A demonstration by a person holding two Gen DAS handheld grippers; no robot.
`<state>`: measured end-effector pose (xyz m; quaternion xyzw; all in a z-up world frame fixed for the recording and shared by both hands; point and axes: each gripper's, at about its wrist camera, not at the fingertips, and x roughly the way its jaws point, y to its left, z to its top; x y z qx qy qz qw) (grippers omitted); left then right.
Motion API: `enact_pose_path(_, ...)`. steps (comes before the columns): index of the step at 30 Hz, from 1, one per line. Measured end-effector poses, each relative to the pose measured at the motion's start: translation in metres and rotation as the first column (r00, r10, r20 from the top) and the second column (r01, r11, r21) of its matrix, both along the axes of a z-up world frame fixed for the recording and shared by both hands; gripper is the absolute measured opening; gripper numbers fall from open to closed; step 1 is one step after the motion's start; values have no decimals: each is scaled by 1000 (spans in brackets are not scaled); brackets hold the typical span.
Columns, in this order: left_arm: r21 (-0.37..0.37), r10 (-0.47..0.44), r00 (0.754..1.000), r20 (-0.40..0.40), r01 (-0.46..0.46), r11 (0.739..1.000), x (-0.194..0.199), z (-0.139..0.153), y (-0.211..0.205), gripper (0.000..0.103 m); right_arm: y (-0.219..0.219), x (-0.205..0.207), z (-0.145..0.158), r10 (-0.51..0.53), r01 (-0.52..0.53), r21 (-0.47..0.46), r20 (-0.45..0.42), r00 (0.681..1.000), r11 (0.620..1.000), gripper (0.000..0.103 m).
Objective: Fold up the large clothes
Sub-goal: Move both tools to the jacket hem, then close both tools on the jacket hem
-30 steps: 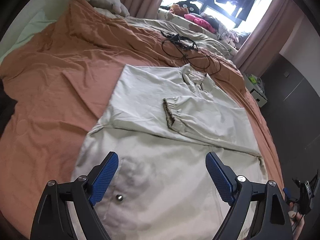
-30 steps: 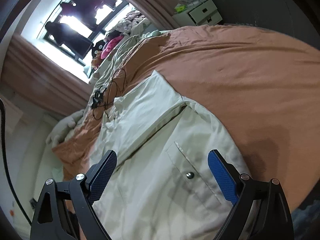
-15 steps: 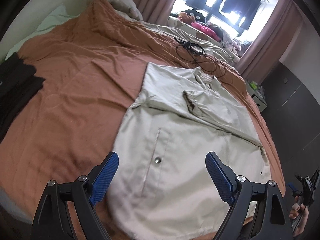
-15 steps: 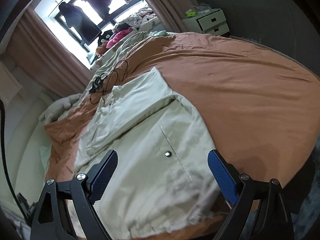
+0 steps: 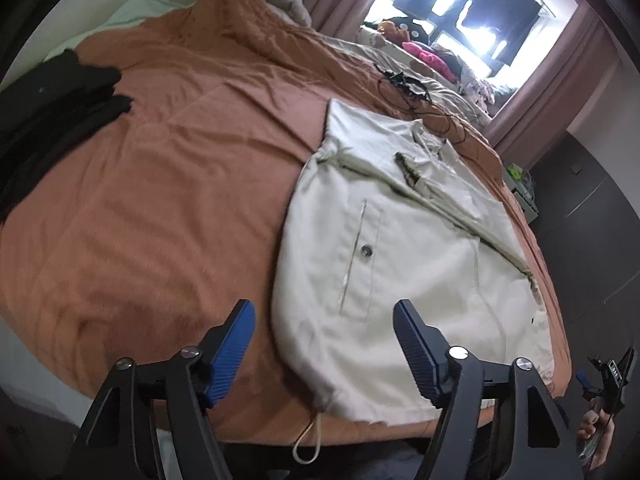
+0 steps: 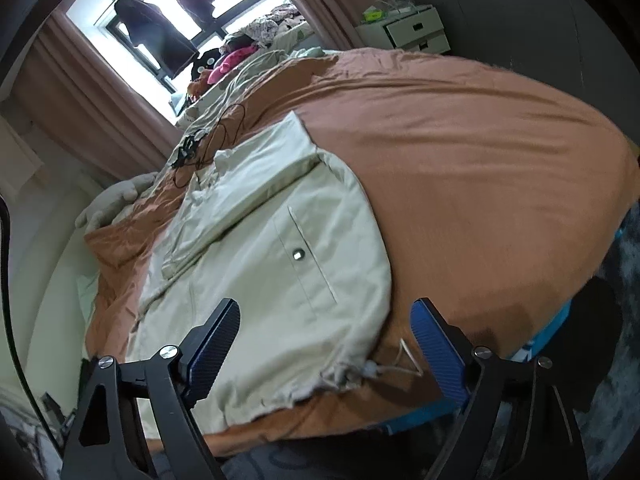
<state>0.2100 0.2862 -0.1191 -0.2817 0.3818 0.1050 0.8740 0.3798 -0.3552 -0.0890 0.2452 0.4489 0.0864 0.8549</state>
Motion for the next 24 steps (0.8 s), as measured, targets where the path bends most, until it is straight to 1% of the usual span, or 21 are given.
enact_pose_path(3,-17,10,1000,-14,-10,1000,-5,-12,1,67,0,-3,-13,11,-11,-4,-22,1000,1000,81)
enact_pose_path(5,-21,15,1000,-24,-15,1000,-5,-20,2,67,0,-3,-23,16,-17,-11,-42,999,1000,81)
enact_pose_path(8,-31,17,999,-48,-19,999,-2,-33,4,59,1,0,-39,27,-28,-7,-70,997,1000,77)
enact_pose_path(10,-39,17,997,-71,-20,999,5,-43,7,52,2,4,-47,32,-33,-8,-87,996,999,72)
enact_pose_path(15,-52,16,994,-105,-22,998,23,-60,11,50,5,18,-71,29,-32,-15,-135,990,999,71)
enact_pose_path(17,-53,13,993,-121,-20,998,31,-66,11,45,7,24,-78,30,-34,-25,-151,988,999,71)
enact_pose_path(18,-55,11,991,-135,-19,998,36,-70,12,40,8,27,-82,30,-35,-29,-158,987,999,69)
enact_pose_path(19,-57,10,990,-143,-18,998,40,-73,12,38,8,30,-85,30,-36,-32,-164,986,999,66)
enact_pose_path(24,-60,8,989,-145,-17,998,55,-77,14,37,8,41,-92,26,-35,-51,-165,986,998,65)
